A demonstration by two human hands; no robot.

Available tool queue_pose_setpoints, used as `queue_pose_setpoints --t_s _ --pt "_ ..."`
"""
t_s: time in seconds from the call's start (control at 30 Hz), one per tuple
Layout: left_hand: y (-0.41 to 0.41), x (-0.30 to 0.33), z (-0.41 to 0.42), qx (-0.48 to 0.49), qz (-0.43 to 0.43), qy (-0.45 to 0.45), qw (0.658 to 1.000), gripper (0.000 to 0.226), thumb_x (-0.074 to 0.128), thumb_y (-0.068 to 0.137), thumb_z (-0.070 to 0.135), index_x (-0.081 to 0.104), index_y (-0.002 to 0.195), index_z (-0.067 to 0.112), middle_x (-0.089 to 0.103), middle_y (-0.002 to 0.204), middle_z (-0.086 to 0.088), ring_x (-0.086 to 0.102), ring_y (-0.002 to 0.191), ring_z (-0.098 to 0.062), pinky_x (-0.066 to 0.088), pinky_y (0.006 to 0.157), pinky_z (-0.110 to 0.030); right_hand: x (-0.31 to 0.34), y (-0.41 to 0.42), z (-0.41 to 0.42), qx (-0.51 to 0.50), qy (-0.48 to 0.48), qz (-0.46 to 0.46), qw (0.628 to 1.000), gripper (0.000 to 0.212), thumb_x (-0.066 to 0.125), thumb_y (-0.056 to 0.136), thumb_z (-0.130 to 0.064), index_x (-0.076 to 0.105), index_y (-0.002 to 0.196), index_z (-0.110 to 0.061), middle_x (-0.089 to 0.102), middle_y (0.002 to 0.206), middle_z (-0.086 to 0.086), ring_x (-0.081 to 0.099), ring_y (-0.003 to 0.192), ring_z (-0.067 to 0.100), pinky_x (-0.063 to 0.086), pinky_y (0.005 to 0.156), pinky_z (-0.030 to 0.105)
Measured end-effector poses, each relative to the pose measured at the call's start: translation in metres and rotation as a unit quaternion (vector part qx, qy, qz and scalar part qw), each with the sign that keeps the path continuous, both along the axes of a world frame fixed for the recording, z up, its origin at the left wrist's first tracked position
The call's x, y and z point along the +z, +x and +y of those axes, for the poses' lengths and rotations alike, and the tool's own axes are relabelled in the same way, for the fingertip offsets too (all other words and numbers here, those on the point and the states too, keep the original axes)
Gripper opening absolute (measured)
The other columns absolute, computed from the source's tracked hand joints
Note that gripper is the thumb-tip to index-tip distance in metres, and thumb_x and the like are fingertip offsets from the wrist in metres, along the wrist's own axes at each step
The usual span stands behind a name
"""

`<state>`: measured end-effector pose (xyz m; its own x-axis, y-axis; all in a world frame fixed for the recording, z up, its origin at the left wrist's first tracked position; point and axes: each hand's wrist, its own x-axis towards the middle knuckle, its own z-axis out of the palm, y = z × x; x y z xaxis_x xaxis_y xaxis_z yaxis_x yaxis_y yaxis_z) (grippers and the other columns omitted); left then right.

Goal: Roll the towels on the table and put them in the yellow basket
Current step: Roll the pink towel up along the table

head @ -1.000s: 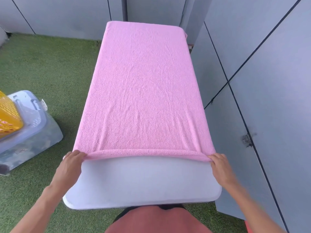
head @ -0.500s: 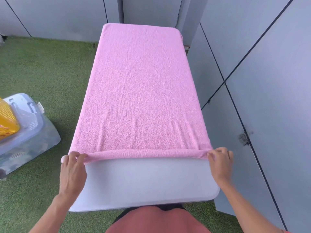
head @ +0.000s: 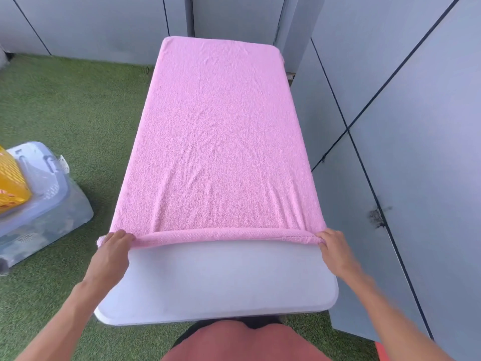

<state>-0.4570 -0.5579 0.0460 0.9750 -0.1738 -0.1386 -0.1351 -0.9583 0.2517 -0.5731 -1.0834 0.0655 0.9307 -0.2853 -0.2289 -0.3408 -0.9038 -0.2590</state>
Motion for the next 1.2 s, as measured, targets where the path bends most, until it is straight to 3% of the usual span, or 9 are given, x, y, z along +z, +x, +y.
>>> queue_pose_setpoints --t_s 0.13,0.23,0.37,0.47,0.67,0.8,1.0,1.1,1.2 --pt "0.013 0.007 0.009 0.003 0.111 -0.015 0.994 0.032 0.05 0.087 -0.007 0.07 0.105 0.01 0.065 0.096 -0.007 0.059 0.09 -0.029 0.044 0.071 -0.036 0.013 -0.002 -0.016 -0.035 0.12 0.067 0.99 0.017 0.052 0.089 0.001 0.067 0.092 -0.007 0.067 0.092 0.006 0.062 0.092 0.028 0.041 0.072 0.022" --pt "0.028 0.015 0.004 0.073 0.123 -0.091 0.986 0.025 0.054 0.088 -0.004 0.065 0.104 0.011 0.066 0.098 -0.013 0.061 0.081 -0.03 0.042 0.062 -0.034 0.016 0.01 -0.013 -0.148 0.221 0.008 0.964 0.02 0.062 0.086 -0.001 0.064 0.085 -0.021 0.068 0.089 0.004 0.064 0.089 0.024 0.049 0.08 0.03" --pt "0.018 0.015 -0.007 0.032 -0.049 -0.007 0.998 0.021 0.066 0.075 -0.009 0.068 0.086 0.008 0.052 0.092 -0.014 0.049 0.083 -0.036 0.042 0.07 -0.046 0.009 0.006 0.008 -0.159 0.029 -0.094 0.982 0.02 0.069 0.08 -0.006 0.065 0.075 -0.025 0.055 0.087 -0.003 0.05 0.093 0.026 0.039 0.087 0.035" --pt "-0.017 0.013 -0.02 0.013 -0.13 0.027 0.991 0.026 0.065 0.072 -0.015 0.067 0.091 0.002 0.055 0.092 -0.017 0.046 0.082 -0.035 0.042 0.066 -0.049 0.0 -0.015 0.026 -0.079 -0.063 -0.14 0.985 0.016 0.068 0.083 -0.006 0.071 0.096 -0.014 0.057 0.097 0.005 0.043 0.094 0.027 0.04 0.085 0.039" --pt "-0.035 -0.002 -0.026 -0.006 -0.109 -0.004 0.994 0.055 0.061 0.071 -0.019 0.052 0.122 -0.002 0.049 0.115 -0.02 0.045 0.099 -0.04 0.048 0.076 -0.052 -0.01 -0.015 0.029 -0.041 -0.013 -0.097 0.994 0.043 0.066 0.081 0.002 0.058 0.122 -0.003 0.05 0.12 0.01 0.035 0.116 0.025 0.037 0.101 0.038" --pt "-0.005 0.001 -0.025 0.023 -0.047 -0.049 0.997 0.042 0.053 0.075 -0.022 0.055 0.107 0.005 0.051 0.108 -0.012 0.044 0.099 -0.034 0.05 0.052 -0.049 -0.002 0.011 0.022 -0.06 0.0 -0.075 0.995 0.037 0.051 0.081 0.017 0.064 0.112 0.001 0.058 0.111 0.013 0.047 0.107 0.033 0.037 0.092 0.036" --pt "0.008 -0.001 0.002 -0.034 0.017 0.029 0.999 0.037 0.049 0.07 -0.02 0.066 0.091 0.006 0.054 0.081 -0.003 0.053 0.08 -0.029 0.045 0.063 -0.045 0.003 0.004 -0.003 0.001 0.021 0.046 0.999 0.028 0.045 0.086 0.009 0.065 0.096 -0.007 0.063 0.105 0.01 0.056 0.103 0.033 0.043 0.089 0.04" --pt "0.019 0.006 0.0 0.003 0.103 0.007 0.995 0.036 0.048 0.081 -0.009 0.067 0.104 0.011 0.063 0.093 -0.004 0.059 0.088 -0.027 0.046 0.074 -0.039 0.011 0.008 -0.012 -0.072 0.149 0.084 0.983 0.027 0.05 0.085 0.004 0.064 0.102 -0.012 0.064 0.106 0.001 0.06 0.102 0.02 0.046 0.086 0.032" --pt "0.032 0.017 -0.011 0.077 0.062 -0.065 0.993 0.03 0.058 0.085 -0.004 0.064 0.111 0.008 0.06 0.107 -0.015 0.056 0.096 -0.034 0.045 0.077 -0.04 0.014 0.019 -0.006 -0.185 0.215 -0.042 0.958 0.029 0.06 0.082 0.005 0.064 0.105 -0.014 0.062 0.104 0.007 0.061 0.096 0.022 0.046 0.076 0.022"
